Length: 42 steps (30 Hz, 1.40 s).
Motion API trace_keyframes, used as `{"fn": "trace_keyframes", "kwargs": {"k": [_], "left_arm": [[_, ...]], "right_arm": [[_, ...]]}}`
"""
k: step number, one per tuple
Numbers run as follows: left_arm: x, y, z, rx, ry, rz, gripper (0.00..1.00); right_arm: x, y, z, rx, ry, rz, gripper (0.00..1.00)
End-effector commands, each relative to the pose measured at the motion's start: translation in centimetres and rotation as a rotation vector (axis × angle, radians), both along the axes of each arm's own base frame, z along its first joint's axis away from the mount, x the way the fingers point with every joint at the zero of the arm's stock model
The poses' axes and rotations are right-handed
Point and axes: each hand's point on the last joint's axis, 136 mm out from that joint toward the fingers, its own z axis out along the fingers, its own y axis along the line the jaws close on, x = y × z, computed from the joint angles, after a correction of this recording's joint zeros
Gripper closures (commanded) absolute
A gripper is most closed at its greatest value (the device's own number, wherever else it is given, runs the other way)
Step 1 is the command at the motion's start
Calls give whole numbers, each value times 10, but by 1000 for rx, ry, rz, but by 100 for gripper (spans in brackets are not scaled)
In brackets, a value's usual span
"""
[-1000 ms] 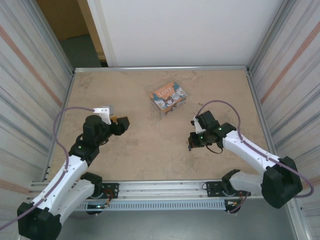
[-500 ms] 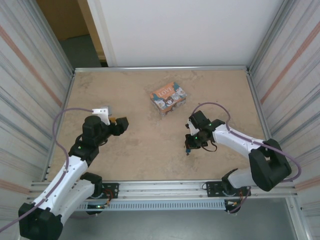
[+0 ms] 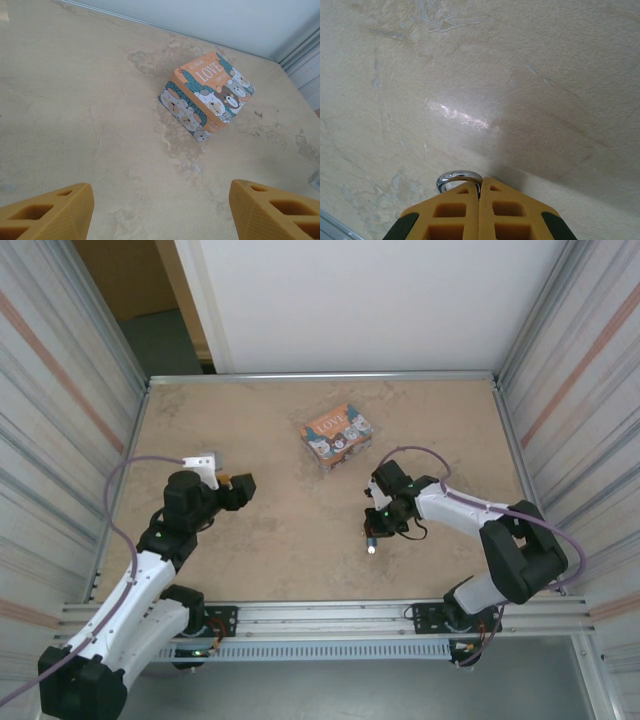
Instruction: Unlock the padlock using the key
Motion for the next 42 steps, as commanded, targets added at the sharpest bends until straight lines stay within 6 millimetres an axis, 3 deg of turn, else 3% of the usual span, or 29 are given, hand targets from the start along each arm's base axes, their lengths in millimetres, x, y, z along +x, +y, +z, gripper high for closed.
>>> {"fn": "trace_keyframes", "kwargs": {"k": [1,21,31,42], "left_arm": [[1,2,-5,20,1,-2,28],[-3,4,-4,32,8,-5,27],[-3,4,-4,23,10,-1,24],[-3,6,-3,2,16,9,19]], "right_arm": [[3,6,-1,5,2,19,100],[4,5,-5,-10,6,13,82],[5,1,3,-15,-27,5,80],[13,-6,17,-24,-91,-6,65]]}}
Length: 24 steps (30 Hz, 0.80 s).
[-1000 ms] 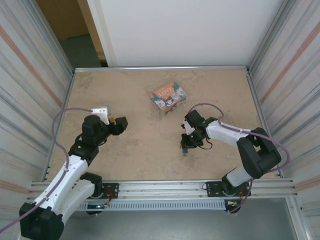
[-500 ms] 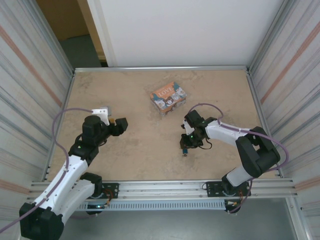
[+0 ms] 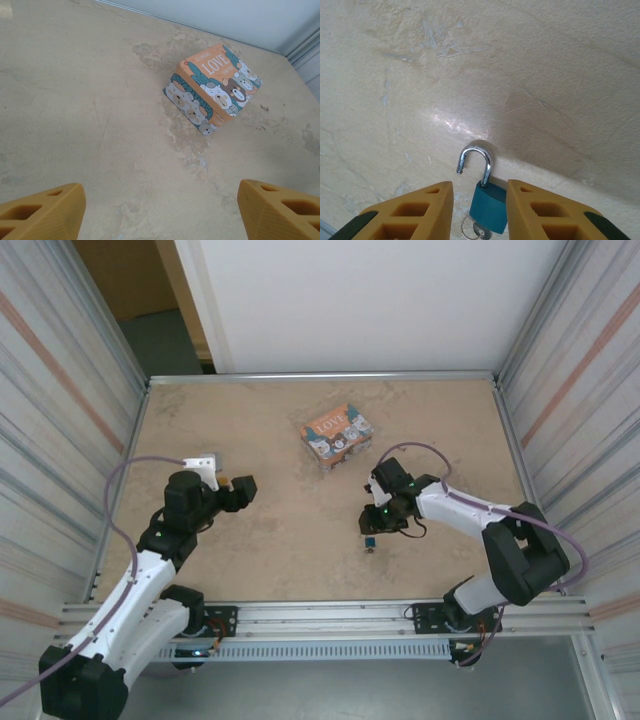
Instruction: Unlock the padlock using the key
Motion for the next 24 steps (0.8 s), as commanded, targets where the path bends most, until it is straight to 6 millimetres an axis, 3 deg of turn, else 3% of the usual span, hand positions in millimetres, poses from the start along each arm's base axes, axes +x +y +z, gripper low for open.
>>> {"fn": "trace_keyframes", "kwargs": {"k": [1,14,16,22,23,24], "left_arm": [[-2,2,3,-14,-6,6,19],[-5,8,0,-35,0,35,9],[-6,11,-3,-38,-1,49,1],[-10,22,-7,-13,-2,98,1],[-10,23,-7,-8,-3,98,1],[-11,23,-6,-6,-4,99,1]], "right_arm": [[2,-7,10,-20,-39,5,63],[12,-27,35,-43,-177,-22,38],[14,-32,39,-46,-199,-32,32],[18,-40,53,3,-270,-66,11],[20,-42,57,16,-287,-74,1],[21,-43,60,31,-301,-84,1]]}}
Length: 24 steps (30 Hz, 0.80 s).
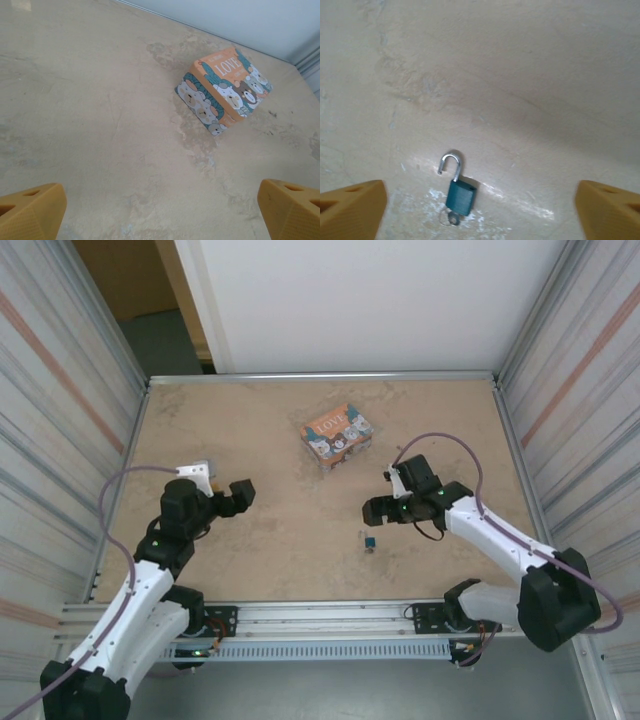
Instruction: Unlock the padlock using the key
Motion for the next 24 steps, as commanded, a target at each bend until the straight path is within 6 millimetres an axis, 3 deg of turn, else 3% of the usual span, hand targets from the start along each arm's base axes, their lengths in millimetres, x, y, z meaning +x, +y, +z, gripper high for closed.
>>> {"fn": "trace_keyframes", "kwargs": {"k": [1,6,18,24], "left_arm": [[-1,10,3,18,-12,39,1],[-1,17,8,61,-19,59,1],[7,49,47,138,-98,165,1],[10,64,52,178,-117,241,1]], "right_arm": [[2,-7,12,37,-54,-13,1],[9,-21,28,78,-120,-66,1],[28,-60,74,74,-345,-200,1],[39,-82,90,79,-443,-286,1]]}}
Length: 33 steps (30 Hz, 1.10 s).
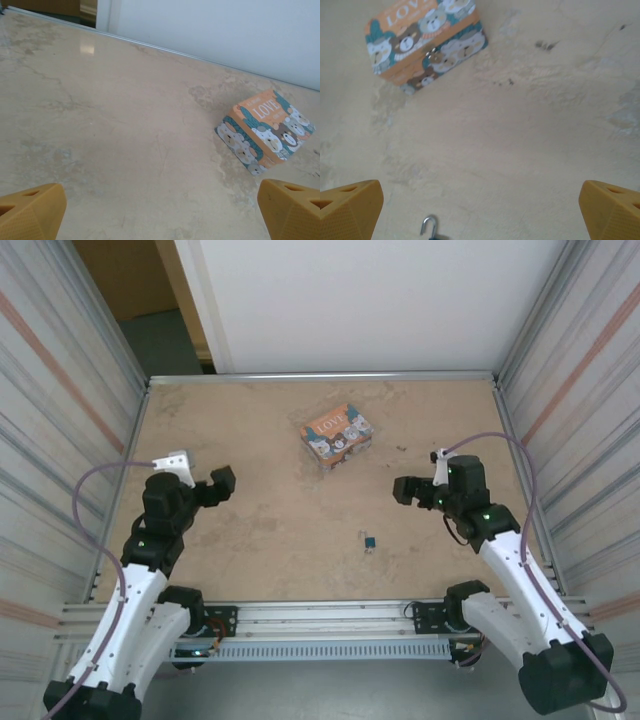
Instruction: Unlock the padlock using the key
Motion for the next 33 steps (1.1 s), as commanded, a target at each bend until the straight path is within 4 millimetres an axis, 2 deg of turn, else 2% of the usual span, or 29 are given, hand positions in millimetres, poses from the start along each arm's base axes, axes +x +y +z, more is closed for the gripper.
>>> {"fn": "trace_keyframes", "kwargs": {"k": [1,8,19,25,29,33], "left_arm": [[1,17,11,54,-28,76,1],[6,28,5,102,-23,132,1],[25,42,-15,153,11,184,1],[33,49,-20,175,5,215,1],[34,56,-23,202,-17,249,1],[33,64,-33,231,0,271,1]], "right_arm": [[9,-15,9,-16,-77,-53,1],[25,-42,13,-6,-136,-154,1],[52,-97,2,-37,-277,-331,1],[63,-112,-18,-101,-262,-361,1],[70,-114,-33,-101,-251,-362,1],[74,-114,-41,-91,-263,-362,1]]}}
